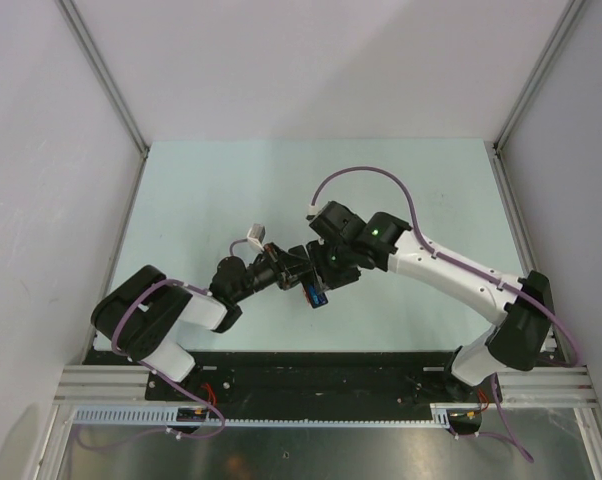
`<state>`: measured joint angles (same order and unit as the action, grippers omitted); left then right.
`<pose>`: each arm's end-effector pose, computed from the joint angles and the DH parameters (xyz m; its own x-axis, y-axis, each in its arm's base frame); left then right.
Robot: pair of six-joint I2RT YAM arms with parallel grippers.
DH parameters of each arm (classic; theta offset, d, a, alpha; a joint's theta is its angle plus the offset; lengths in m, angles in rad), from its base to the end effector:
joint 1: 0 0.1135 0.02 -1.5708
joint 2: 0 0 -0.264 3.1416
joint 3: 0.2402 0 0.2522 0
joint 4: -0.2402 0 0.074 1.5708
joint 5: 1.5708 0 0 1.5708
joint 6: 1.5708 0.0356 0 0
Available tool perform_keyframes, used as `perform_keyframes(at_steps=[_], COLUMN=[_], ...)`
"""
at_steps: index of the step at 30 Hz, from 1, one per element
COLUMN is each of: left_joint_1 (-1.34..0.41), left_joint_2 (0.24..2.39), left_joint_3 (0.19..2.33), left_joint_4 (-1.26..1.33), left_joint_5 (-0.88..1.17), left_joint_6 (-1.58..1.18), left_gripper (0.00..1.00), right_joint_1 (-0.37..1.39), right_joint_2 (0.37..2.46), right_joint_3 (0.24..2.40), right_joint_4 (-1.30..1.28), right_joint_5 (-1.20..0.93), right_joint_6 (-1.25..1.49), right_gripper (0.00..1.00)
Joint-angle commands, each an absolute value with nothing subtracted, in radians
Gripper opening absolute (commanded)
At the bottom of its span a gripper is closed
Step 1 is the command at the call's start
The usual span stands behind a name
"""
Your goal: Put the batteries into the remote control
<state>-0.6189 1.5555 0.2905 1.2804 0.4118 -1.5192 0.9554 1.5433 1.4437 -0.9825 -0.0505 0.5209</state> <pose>0.1982 -0.1587 0.1636 -0.8558 -0.5140 -0.0577 0.0568 0.0176 -0.9982 0.1797 0.2573 0.3160 -0.8548 -0.3480 -0.3850 -0.4655 0.8421 0.2723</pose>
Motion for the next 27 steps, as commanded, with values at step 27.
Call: perform_keyframes(at_steps=[27], left_joint_1=[-0.598], left_joint_2=[1.471], left_joint_3=[0.391], left_joint_4=[1.595], left_joint_5=[0.445], left_joint_6=[-1.654], left_gripper=[0.00], right_joint_1=[0.862], right_joint_2=[0.790], right_joint_3=[0.616], right_joint_4=[0.139], right_joint_5=[-0.204], right_joint_6=[0.601], right_gripper=[0.84])
